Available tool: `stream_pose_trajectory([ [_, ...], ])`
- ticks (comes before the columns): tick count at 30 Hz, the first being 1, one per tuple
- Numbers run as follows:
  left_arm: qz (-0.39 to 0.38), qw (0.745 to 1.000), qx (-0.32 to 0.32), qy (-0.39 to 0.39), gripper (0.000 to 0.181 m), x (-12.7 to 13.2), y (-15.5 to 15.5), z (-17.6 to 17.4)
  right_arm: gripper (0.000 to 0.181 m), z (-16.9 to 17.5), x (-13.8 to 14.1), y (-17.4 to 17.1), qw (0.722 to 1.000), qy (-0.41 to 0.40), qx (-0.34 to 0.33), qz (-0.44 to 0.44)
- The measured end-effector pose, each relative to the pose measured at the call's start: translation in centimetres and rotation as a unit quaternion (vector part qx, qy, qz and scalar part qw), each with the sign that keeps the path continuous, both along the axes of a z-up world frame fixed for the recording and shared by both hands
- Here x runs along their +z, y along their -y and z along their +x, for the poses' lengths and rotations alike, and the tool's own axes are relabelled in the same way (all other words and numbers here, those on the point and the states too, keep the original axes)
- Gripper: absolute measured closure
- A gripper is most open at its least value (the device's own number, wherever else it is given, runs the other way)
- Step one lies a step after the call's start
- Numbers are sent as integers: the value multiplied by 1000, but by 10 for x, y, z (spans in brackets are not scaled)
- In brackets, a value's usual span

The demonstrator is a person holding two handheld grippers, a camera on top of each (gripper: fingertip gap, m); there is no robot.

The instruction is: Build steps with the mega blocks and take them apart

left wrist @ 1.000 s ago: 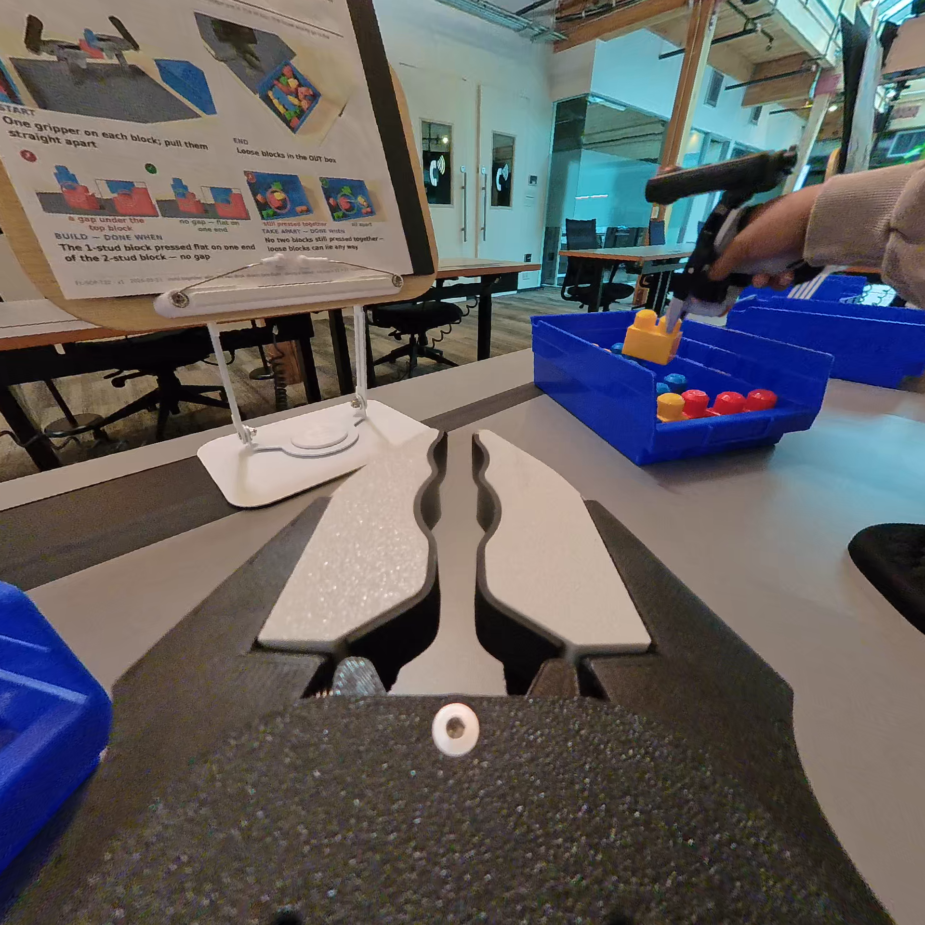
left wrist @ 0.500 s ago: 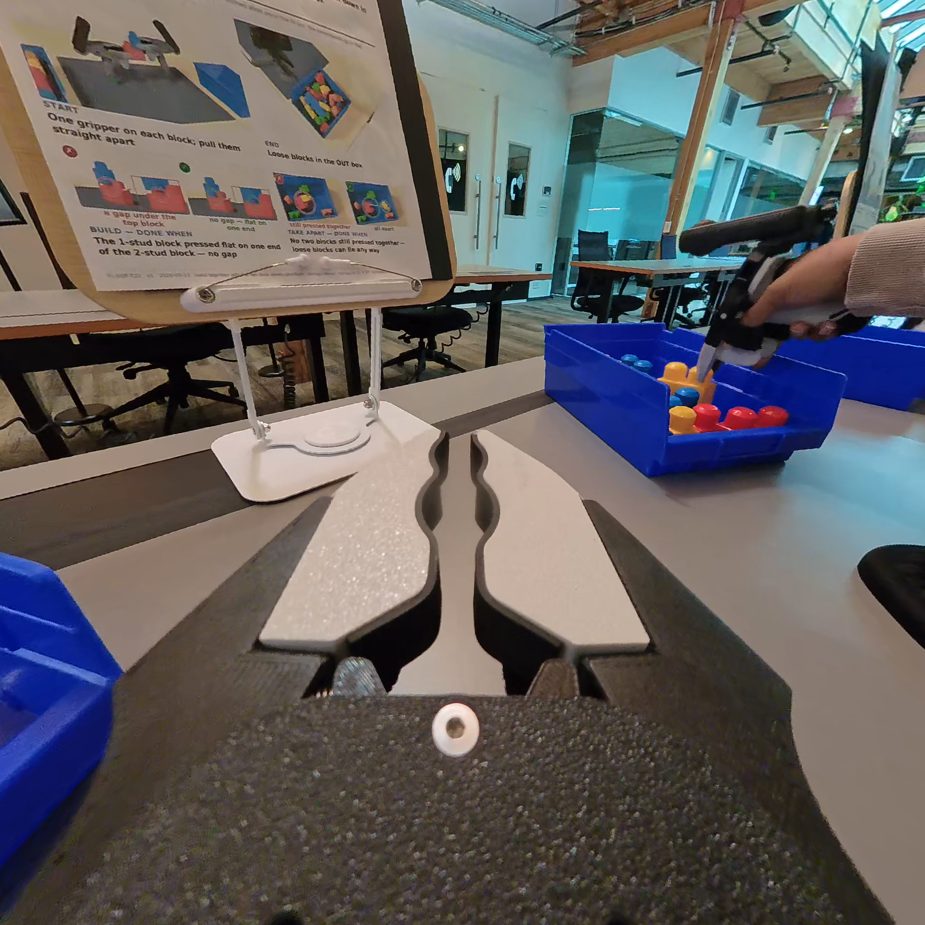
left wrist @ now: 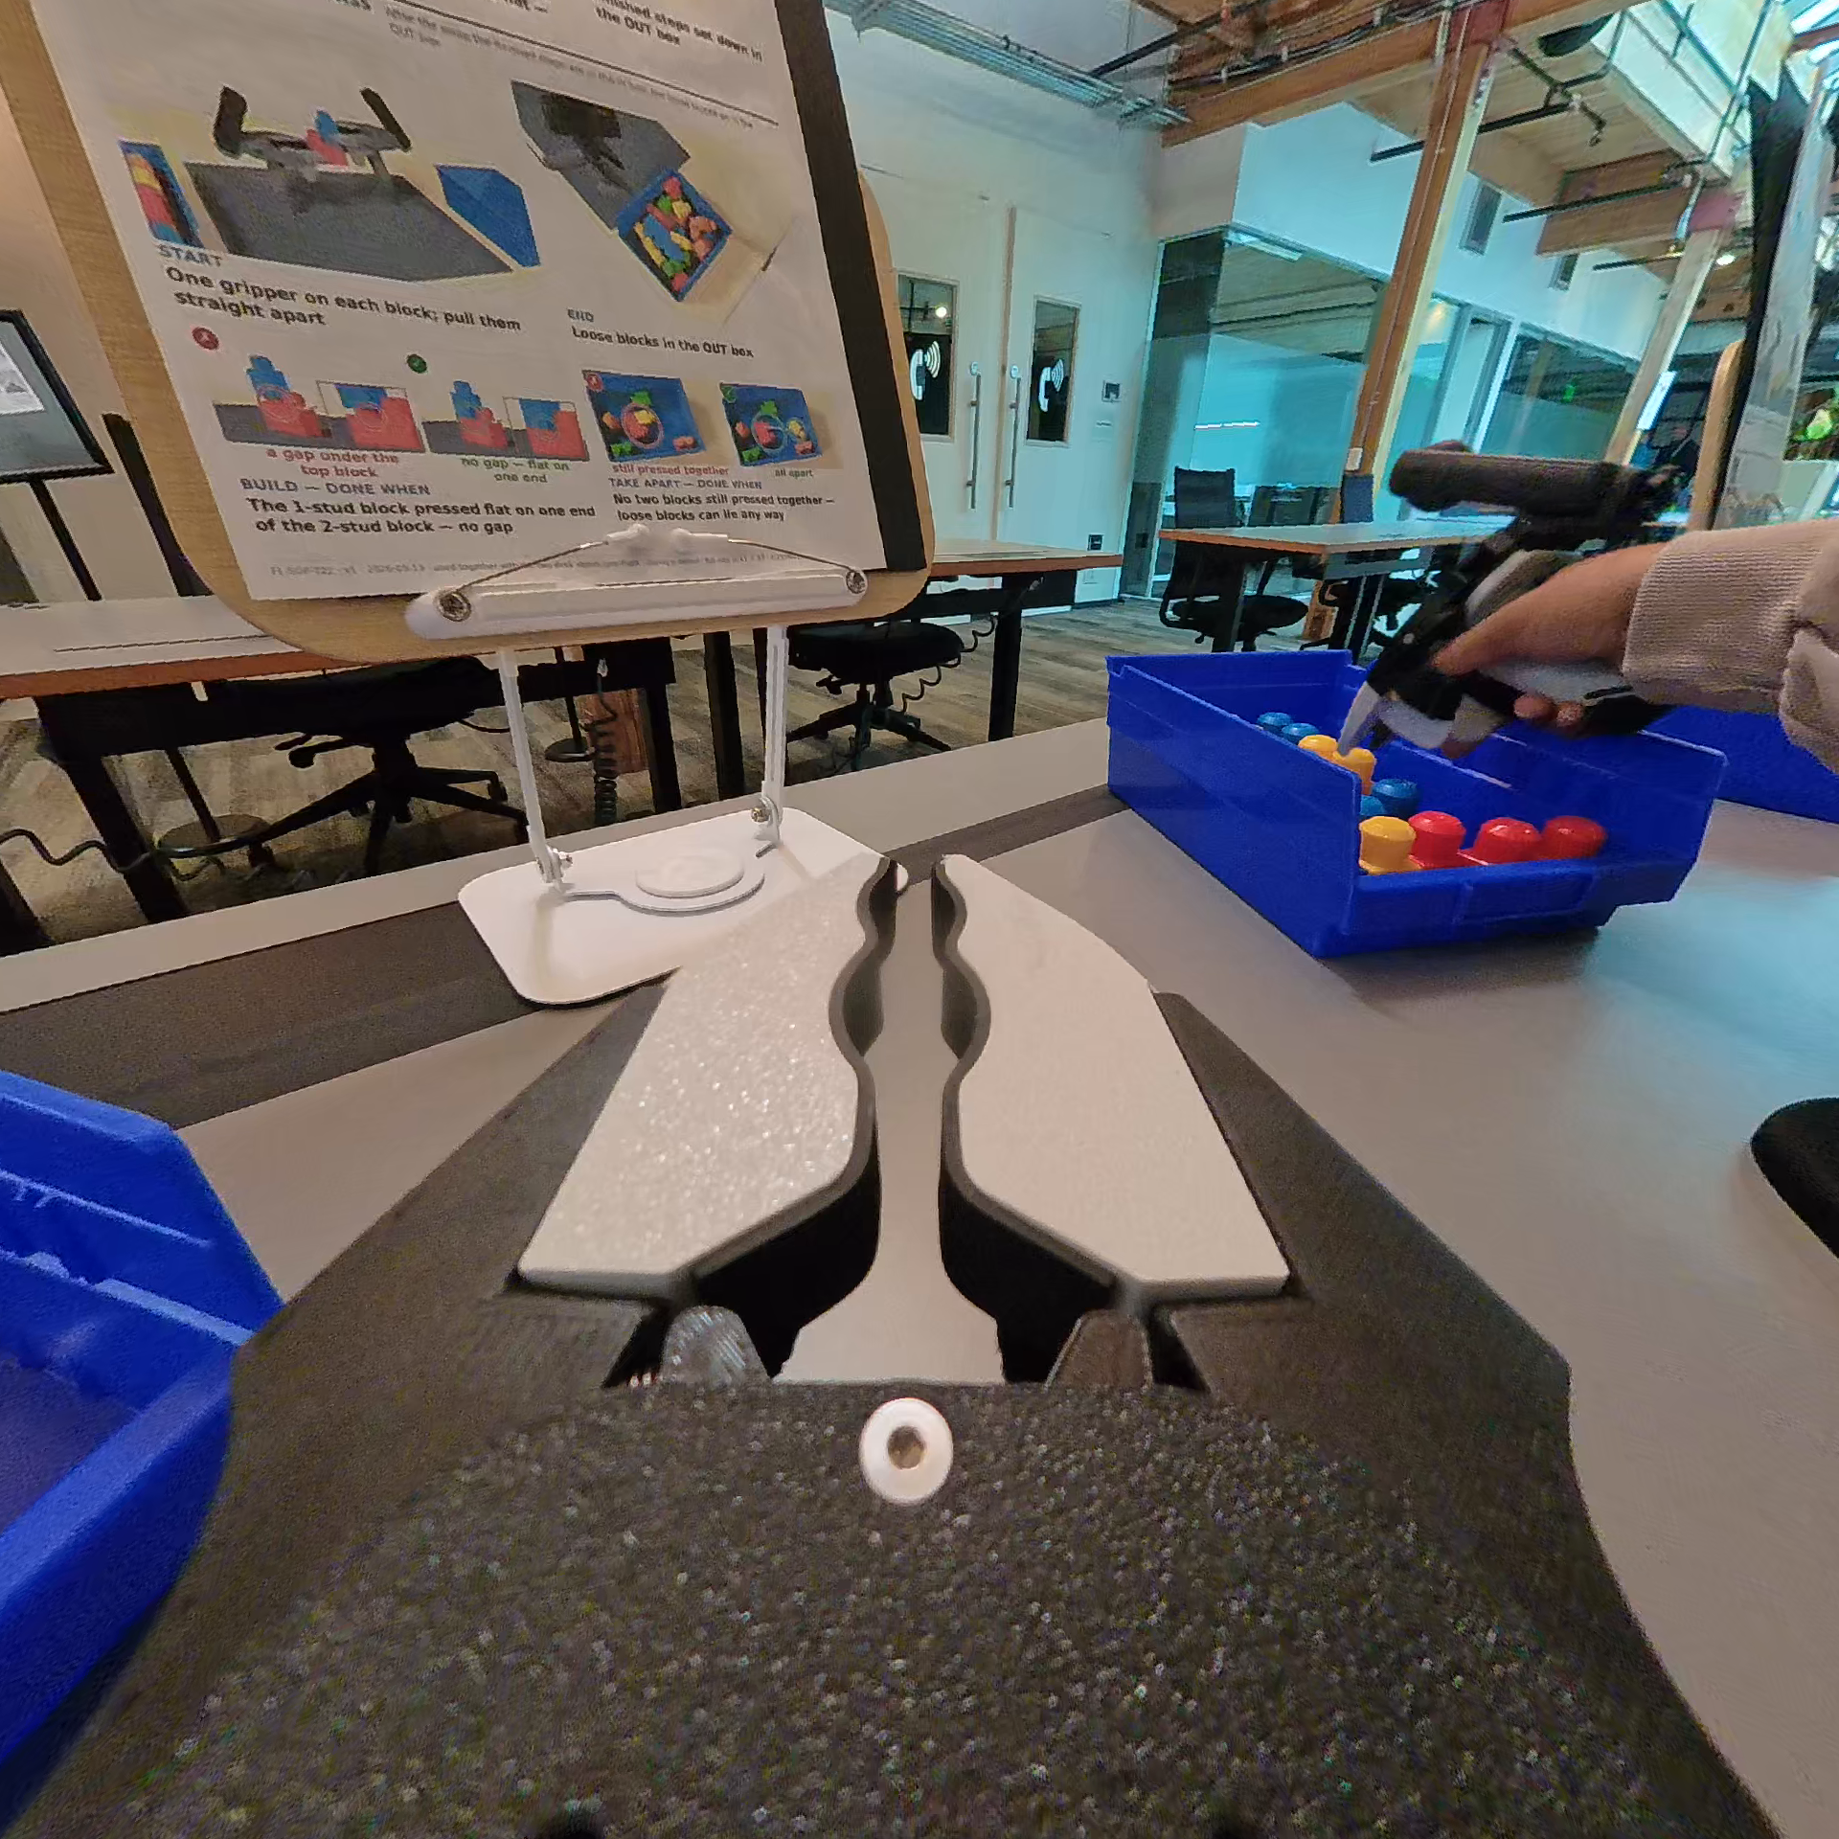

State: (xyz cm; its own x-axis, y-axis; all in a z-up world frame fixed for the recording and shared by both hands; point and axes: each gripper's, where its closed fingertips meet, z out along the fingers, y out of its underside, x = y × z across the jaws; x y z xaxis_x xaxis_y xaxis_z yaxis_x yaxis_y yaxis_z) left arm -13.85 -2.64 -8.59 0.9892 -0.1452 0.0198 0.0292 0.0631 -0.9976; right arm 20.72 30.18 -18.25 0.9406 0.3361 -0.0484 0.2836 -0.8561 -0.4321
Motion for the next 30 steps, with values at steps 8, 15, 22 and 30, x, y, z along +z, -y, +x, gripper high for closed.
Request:
stream_pose_trajectory([
  [8, -1, 1000, 8, 1, 177, -1, 0, -6, 150, -52, 103, 8, 923, -126, 78, 356],
  [15, -8, 998, 60, -9, 181, -5, 0, -32, 178, -104, 123, 74, 851, -221, 107, 465],
  [22, -43, 982, 181, -30, 181, -14, 8, -92, 181, -161, 108, 141, 798, -278, 216, 489],
  [30, -75, 942, 326, -29, 176, 3, 48, -187, 180, -204, 80, 193, 784, -320, 319, 427],
])
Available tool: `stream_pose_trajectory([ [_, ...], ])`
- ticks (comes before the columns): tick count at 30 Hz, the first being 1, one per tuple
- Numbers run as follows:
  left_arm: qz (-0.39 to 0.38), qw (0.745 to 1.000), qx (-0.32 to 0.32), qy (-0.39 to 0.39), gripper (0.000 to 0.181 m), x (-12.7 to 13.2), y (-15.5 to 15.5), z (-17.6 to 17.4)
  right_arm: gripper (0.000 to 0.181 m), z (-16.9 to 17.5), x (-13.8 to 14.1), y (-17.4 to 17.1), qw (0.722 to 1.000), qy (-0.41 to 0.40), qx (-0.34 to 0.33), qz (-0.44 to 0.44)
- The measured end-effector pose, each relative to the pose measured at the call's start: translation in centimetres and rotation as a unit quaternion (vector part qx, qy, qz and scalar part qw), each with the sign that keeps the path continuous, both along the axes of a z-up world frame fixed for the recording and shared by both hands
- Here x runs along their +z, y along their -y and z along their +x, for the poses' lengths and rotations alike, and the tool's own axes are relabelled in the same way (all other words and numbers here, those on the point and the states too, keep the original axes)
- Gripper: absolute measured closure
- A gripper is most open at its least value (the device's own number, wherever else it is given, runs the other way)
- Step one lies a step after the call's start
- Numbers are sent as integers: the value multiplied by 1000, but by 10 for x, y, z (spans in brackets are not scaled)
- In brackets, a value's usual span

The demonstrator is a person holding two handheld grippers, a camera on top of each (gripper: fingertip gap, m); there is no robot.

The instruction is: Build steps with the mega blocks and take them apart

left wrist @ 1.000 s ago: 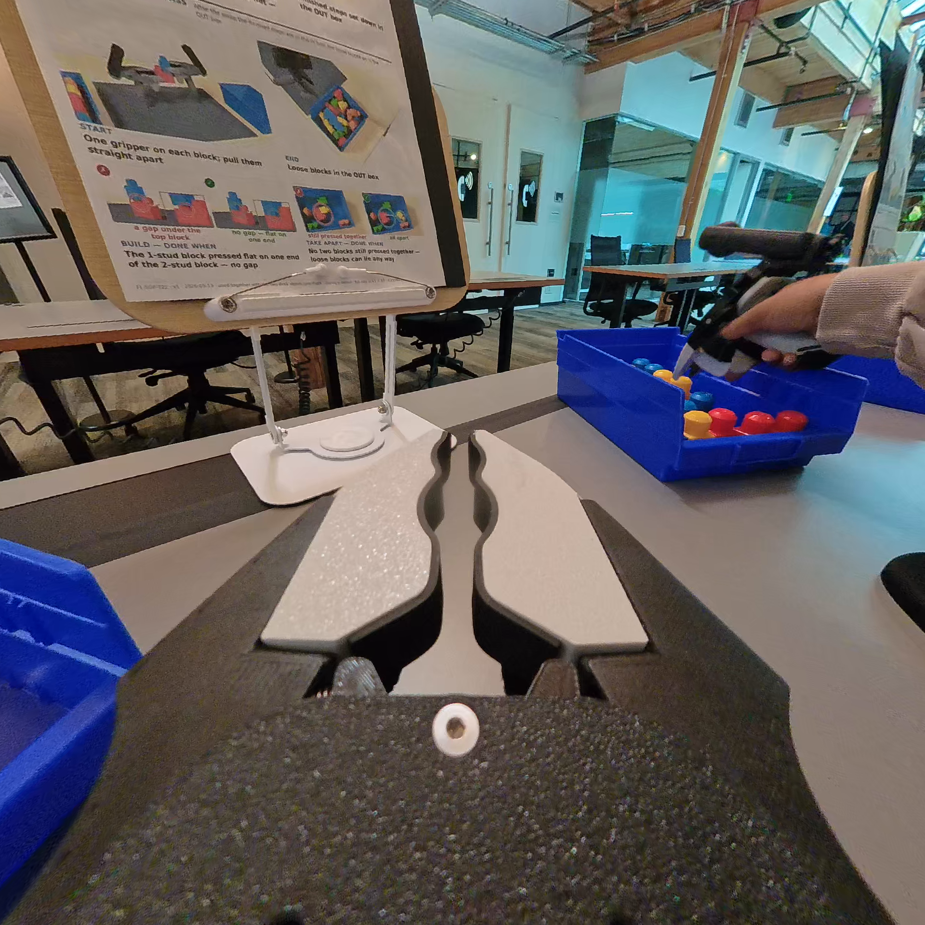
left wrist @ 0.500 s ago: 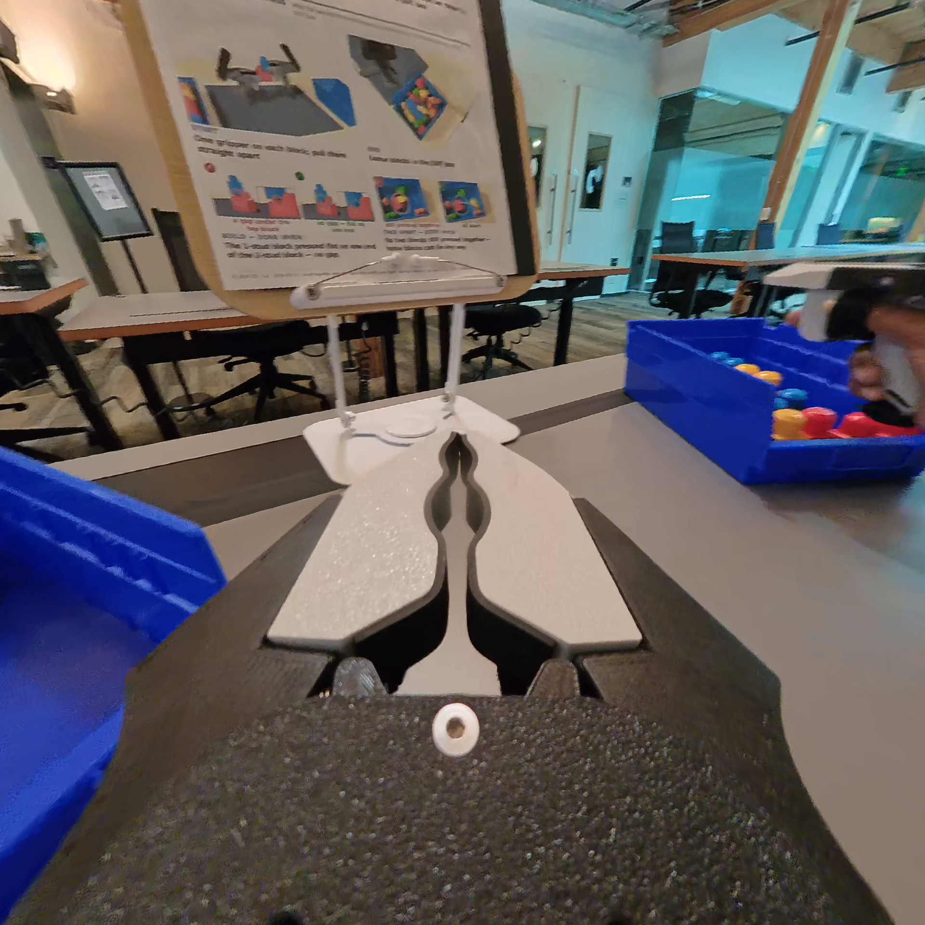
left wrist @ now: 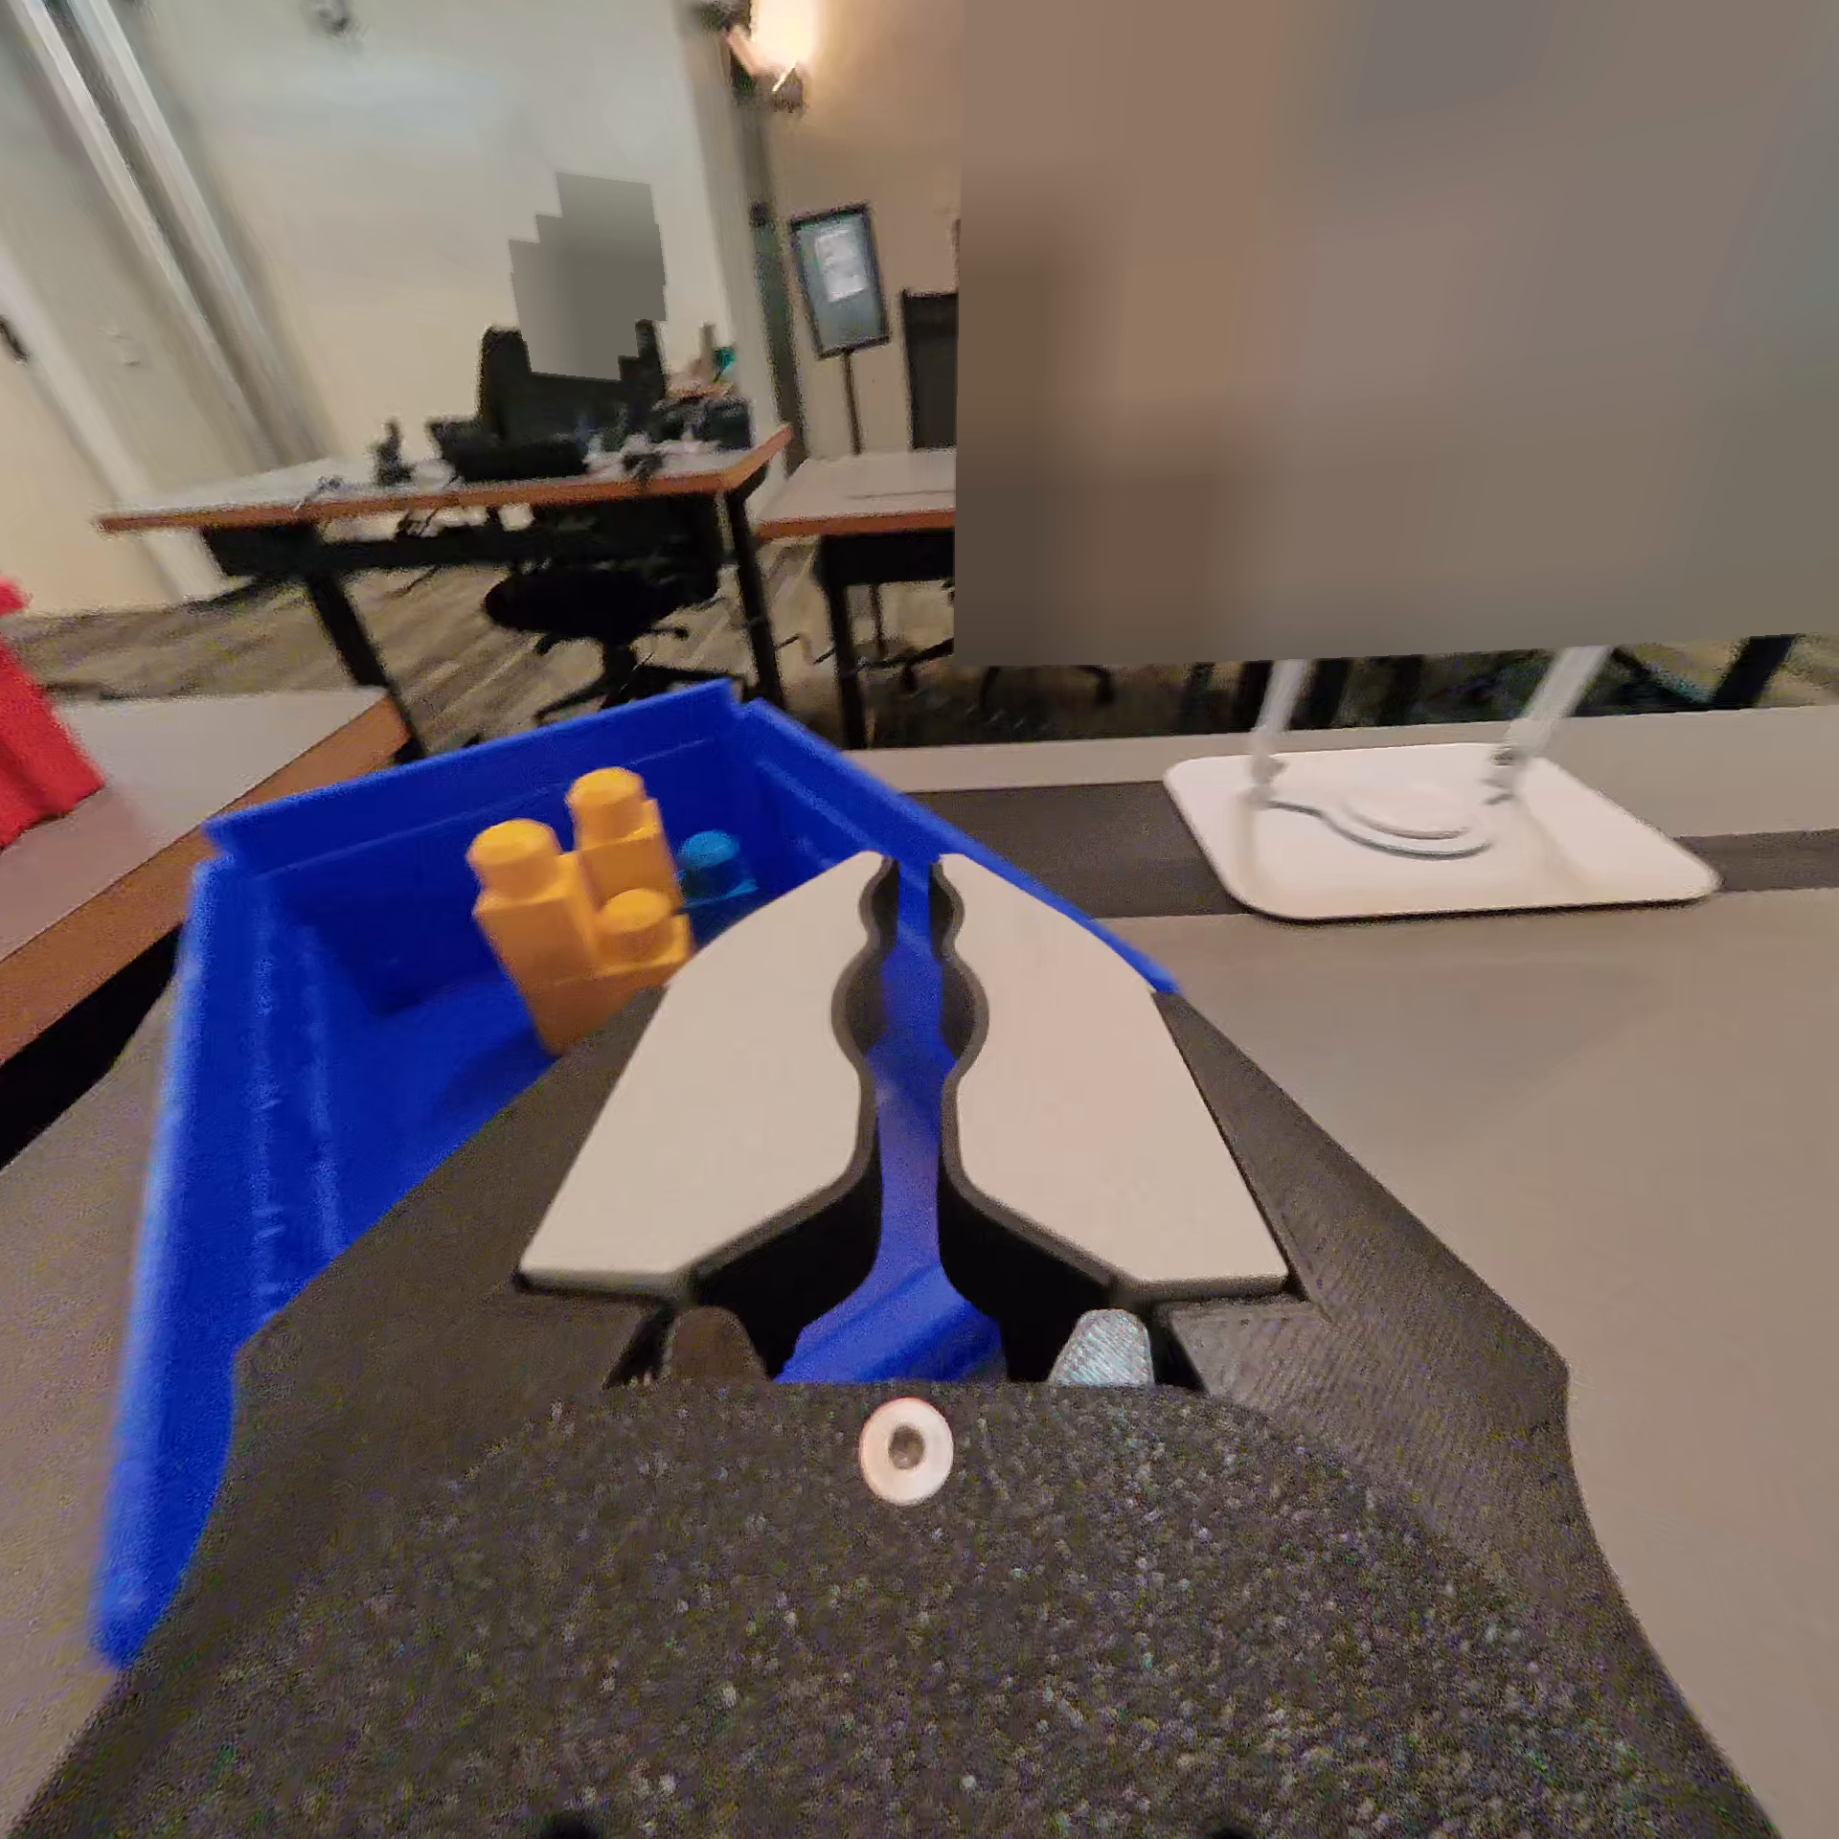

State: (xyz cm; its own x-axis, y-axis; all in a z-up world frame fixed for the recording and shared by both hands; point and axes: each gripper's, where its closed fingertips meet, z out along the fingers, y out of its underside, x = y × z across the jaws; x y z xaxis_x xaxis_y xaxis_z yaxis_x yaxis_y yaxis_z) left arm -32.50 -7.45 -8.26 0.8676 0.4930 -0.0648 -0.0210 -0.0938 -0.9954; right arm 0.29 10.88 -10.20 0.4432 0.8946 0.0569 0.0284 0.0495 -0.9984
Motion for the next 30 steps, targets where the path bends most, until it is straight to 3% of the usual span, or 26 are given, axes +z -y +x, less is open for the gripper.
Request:
stream_pose_trajectory([
  [7, -97, 991, 80, 55, 139, -14, 0, -83, 181, -4, 0, 11, 999, 10, 28, 18],
  [15, -176, 957, 185, 137, 131, -60, -14, -170, 181, -7, -3, 17, 998, 22, 44, 28],
  [22, -197, 947, 218, 133, 131, -88, -20, -198, 181, 4, -1, -2, 1000, 8, -6, 11],
  [24, -197, 948, 213, 135, 141, -91, -23, -202, 181, 5, -2, -6, 1000, 6, -12, 6],
  [30, -194, 950, 216, 117, 143, -86, -20, -206, 181, 4, -9, -10, 1000, 23, -17, 2],
])
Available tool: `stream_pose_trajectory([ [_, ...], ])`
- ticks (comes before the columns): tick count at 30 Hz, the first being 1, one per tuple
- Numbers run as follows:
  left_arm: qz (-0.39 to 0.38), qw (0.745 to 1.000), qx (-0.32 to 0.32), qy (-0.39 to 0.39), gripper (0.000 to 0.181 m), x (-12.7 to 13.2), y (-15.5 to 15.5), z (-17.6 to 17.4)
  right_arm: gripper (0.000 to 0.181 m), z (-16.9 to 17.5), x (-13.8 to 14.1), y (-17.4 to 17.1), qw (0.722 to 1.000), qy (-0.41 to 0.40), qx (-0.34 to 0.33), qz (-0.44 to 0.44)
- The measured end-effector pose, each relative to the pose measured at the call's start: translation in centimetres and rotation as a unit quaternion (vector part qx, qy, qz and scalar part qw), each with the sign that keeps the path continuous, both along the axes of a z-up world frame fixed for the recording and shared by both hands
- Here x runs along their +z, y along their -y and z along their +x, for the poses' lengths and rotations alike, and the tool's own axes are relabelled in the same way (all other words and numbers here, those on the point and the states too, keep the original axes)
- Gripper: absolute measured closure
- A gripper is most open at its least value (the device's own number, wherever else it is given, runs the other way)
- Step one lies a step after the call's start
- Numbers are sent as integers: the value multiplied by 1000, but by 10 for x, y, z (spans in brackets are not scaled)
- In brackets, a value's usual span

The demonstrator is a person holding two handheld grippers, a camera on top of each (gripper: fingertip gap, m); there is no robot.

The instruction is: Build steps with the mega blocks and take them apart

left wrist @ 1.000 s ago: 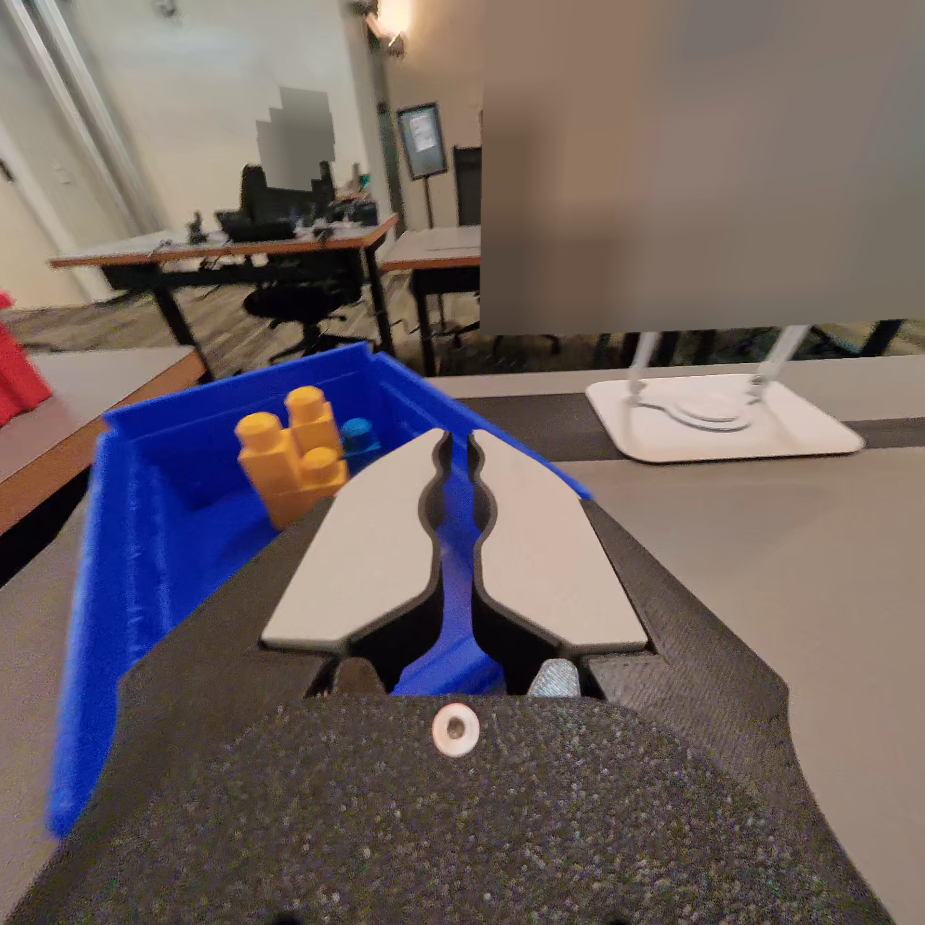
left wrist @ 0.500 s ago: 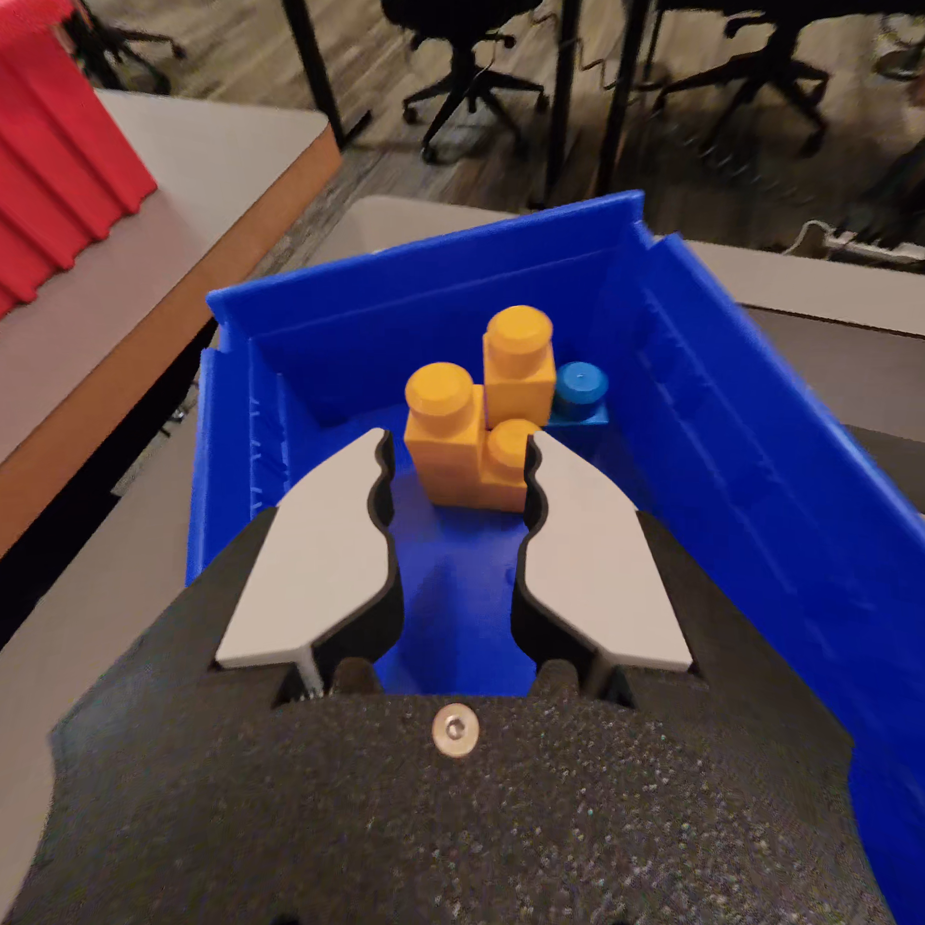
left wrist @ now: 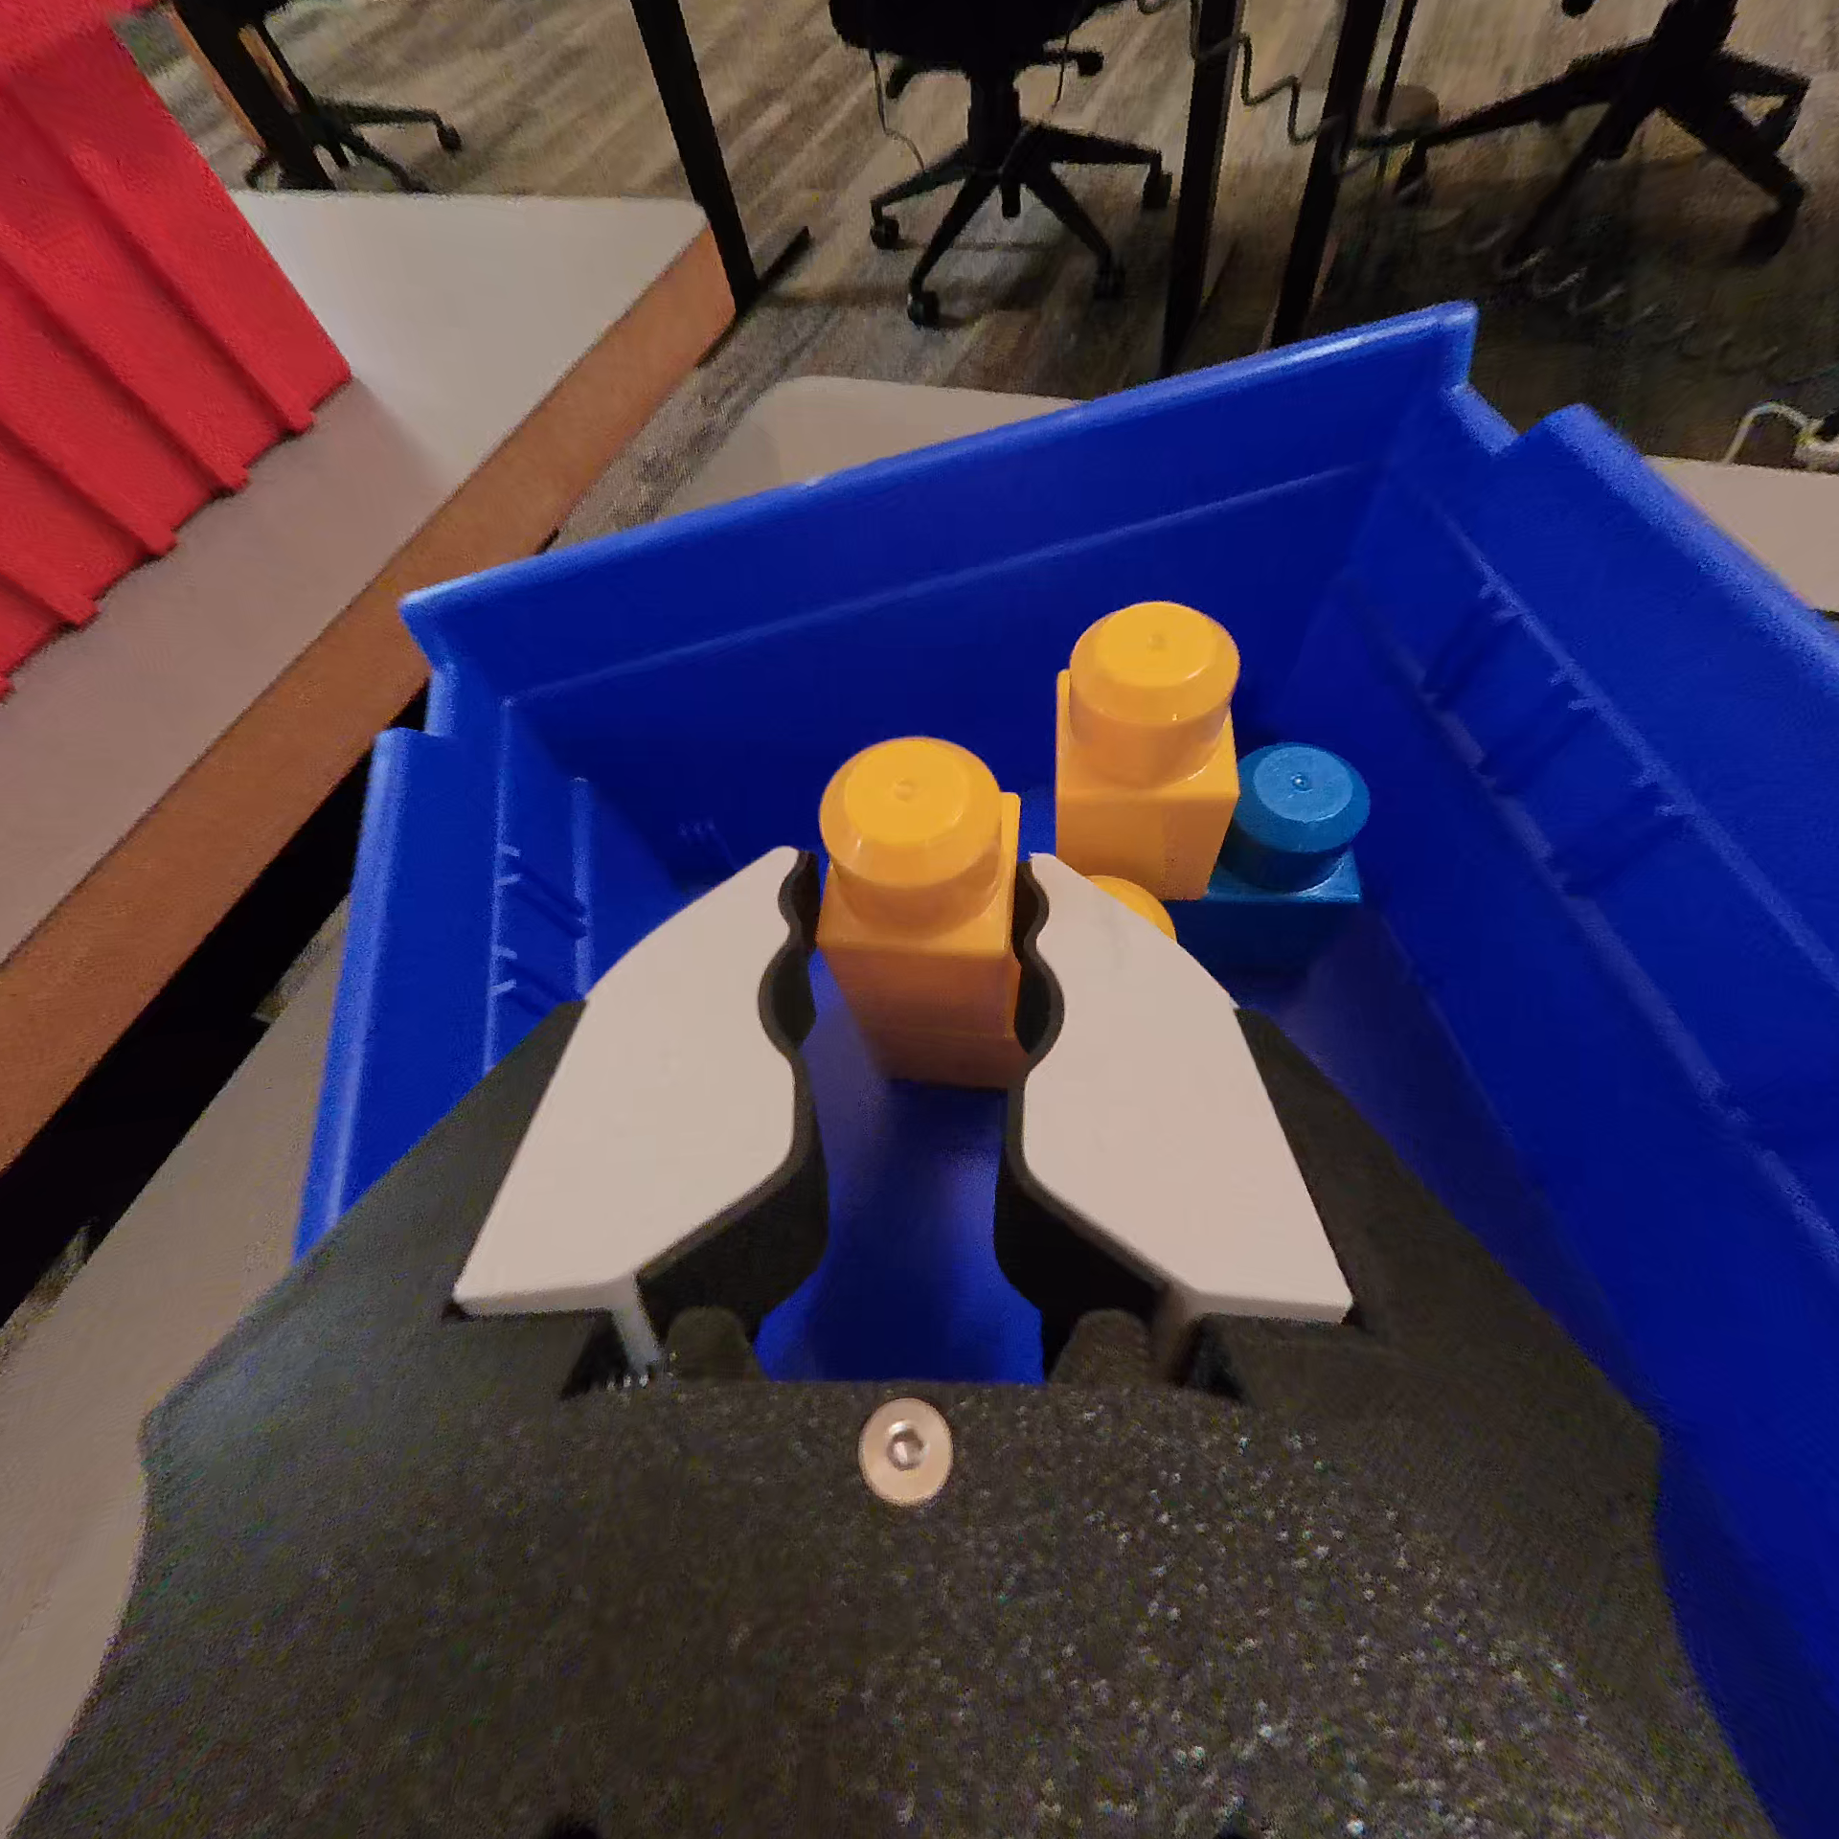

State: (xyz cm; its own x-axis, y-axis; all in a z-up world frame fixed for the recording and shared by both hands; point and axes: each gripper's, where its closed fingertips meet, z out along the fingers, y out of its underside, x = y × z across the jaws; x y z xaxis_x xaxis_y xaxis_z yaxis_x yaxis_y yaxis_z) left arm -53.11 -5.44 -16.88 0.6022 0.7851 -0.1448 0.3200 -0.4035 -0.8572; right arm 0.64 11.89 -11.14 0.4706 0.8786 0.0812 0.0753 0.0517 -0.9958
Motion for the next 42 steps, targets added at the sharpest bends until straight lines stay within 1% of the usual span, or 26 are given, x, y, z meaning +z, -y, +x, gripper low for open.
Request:
stream_pose_trajectory([
  [2, 14, 1000, -8, -22, 143, 13, 3, 8, 181, -1, -2, 1, 1000, 6, 1, 5],
  [4, 39, 998, -27, -46, 143, 32, 5, 24, 181, -2, -2, 3, 1000, 12, 3, 12],
  [7, 73, 991, -86, -68, 143, 61, 3, 65, 181, -4, -4, 7, 1000, 20, 9, 16],
  [9, 98, 982, -134, -85, 143, 86, 0, 103, 181, -6, -4, 11, 999, 26, 16, 20],
  [12, 134, 961, -219, -101, 144, 119, -6, 171, 181, -8, -2, 17, 999, 22, 25, 28],
  [15, 164, 932, -316, -75, 144, 132, -18, 248, 181, -11, 2, 27, 998, 19, 38, 46],
  [17, 172, 911, -372, -52, 144, 127, -27, 296, 181, -15, 4, 38, 996, 25, 56, 57],
  [19, 164, 890, -424, -28, 143, 114, -38, 342, 172, -22, 4, 52, 994, 35, 76, 73],
  [21, 136, 872, -470, -13, 143, 91, -48, 380, 161, -29, 2, 67, 991, 49, 102, 76],
  [23, 99, 851, -515, 13, 143, 63, -56, 414, 159, -32, 3, 78, 988, 48, 124, 81],
  [26, 64, 809, -581, 63, 143, 26, -56, 456, 158, -33, 3, 89, 982, 49, 171, 68],
  [28, 52, 789, -605, 89, 144, 11, -52, 474, 159, -32, 0, 95, 974, 55, 211, 58],
  [31, 45, 767, -632, 102, 144, -1, -47, 492, 159, -29, -5, 107, 958, 66, 276, 38],
  [34, 43, 740, -663, 109, 144, -6, -41, 507, 159, -25, -11, 121, 939, 85, 333, 19],
  [36, 45, 719, -685, 107, 144, -7, -38, 516, 155, -22, -16, 127, 928, 100, 358, 12],
  [37, 46, 707, -699, 102, 144, -7, -36, 521, 153, -20, -20, 130, 923, 110, 370, 9],
  [40, 47, 657, -746, 95, 144, -8, -23, 536, 144, -13, -27, 144, 899, 136, 416, -10],
  [42, 55, 635, -765, 89, 145, -8, -18, 542, 142, -7, -27, 153, 884, 145, 445, -17],
])
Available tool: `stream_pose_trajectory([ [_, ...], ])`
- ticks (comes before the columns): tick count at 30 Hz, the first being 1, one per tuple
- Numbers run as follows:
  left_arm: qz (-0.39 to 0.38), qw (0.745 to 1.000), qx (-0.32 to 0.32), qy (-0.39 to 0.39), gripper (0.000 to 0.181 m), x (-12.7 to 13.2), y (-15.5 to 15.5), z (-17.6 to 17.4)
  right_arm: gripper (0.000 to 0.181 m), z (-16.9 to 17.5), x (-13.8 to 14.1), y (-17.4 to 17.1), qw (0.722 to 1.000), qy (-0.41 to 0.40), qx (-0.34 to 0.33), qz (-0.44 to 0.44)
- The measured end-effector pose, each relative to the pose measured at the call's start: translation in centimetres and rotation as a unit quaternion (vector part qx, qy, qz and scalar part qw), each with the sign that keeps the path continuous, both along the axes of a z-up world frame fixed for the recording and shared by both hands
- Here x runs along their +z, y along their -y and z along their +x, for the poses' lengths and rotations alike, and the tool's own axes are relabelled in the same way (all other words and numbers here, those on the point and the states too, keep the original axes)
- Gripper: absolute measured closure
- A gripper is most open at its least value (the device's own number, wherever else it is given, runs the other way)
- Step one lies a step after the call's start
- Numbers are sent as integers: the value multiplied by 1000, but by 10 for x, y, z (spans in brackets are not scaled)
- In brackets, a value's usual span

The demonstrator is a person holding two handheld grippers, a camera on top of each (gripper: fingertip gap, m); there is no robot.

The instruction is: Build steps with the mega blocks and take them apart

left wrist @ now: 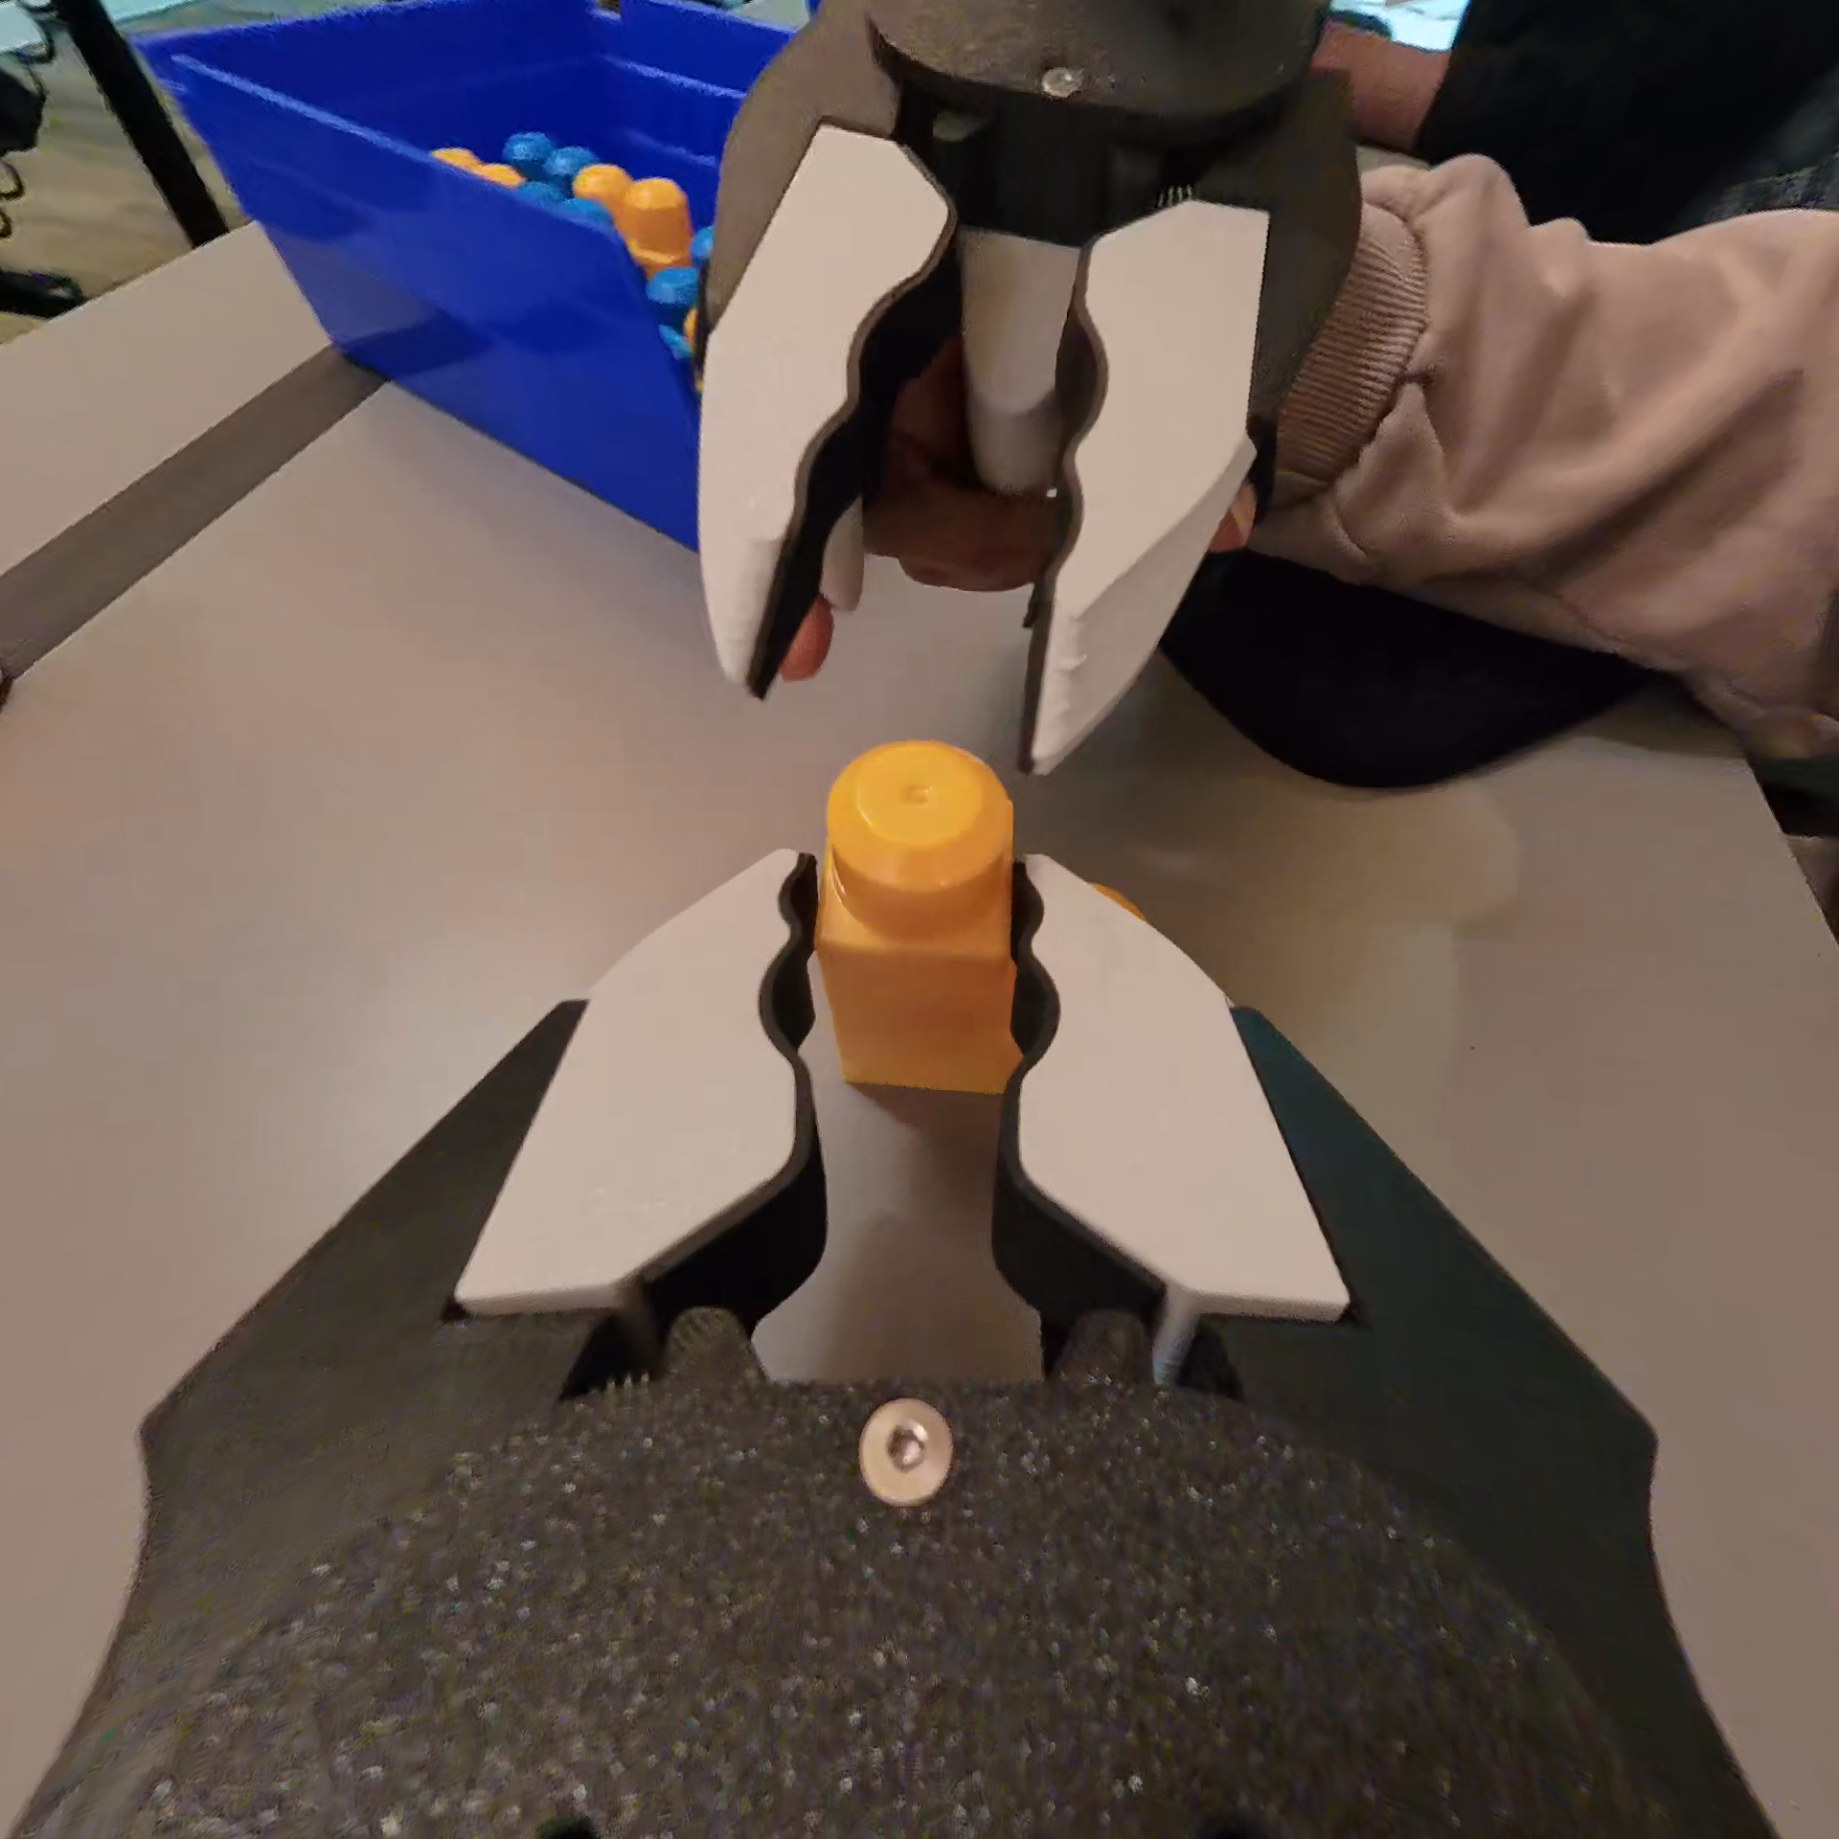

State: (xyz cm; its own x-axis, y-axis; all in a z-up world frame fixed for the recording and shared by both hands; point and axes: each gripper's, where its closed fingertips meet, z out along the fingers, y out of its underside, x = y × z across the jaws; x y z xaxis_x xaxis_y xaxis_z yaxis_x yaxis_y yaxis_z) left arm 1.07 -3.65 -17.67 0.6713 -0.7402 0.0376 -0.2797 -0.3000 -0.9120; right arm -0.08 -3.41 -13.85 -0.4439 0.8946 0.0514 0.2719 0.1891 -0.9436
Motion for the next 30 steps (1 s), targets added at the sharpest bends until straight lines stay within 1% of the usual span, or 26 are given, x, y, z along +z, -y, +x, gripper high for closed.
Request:
stream_pose_trajectory([
  [2, 5, 1000, -13, 1, 145, 0, 3, 3, 142, 3, -2, 10, 1000, 13, 23, 0],
  [5, 3, 1000, -28, -1, 141, -2, 7, 7, 141, -1, -15, 14, 999, 34, 21, 32],
  [7, 4, 999, -44, 1, 129, -2, 10, 7, 153, -2, -16, 21, 999, 34, 36, 20],
  [9, 4, 998, -55, 2, 121, -1, 14, 3, 153, -2, -16, 19, 999, 34, 32, 25],
  [11, 9, 998, -59, 22, 118, 5, 15, -2, 153, -1, -12, 12, 999, 23, 21, 20],
  [13, 8, 996, -54, 66, 117, 16, 13, -6, 153, 2, 6, 6, 1000, -17, 17, -18],
  [15, 4, 991, -52, 125, 114, 29, 12, -8, 153, 7, 36, 3, 994, -87, 20, -63],
  [17, -4, 979, -65, 194, 117, 45, 15, -8, 153, 15, 55, 6, 987, -132, 41, -85],
  [18, -8, 974, -74, 213, 118, 49, 18, -7, 153, 21, 62, 10, 982, -147, 61, -103],
  [20, -19, 964, -107, 244, 121, 55, 26, -2, 153, 32, 75, 17, 970, -179, 99, -130],
  [24, -45, 933, -204, 294, 124, 66, 54, 21, 153, 52, 97, 41, 941, -219, 187, -179],
  [27, -75, 906, -283, 306, 125, 69, 79, 41, 153, 55, 98, 57, 934, -216, 224, -175],
  [30, -92, 895, -322, 294, 130, 66, 94, 56, 153, 55, 95, 70, 931, -205, 248, -171],
])
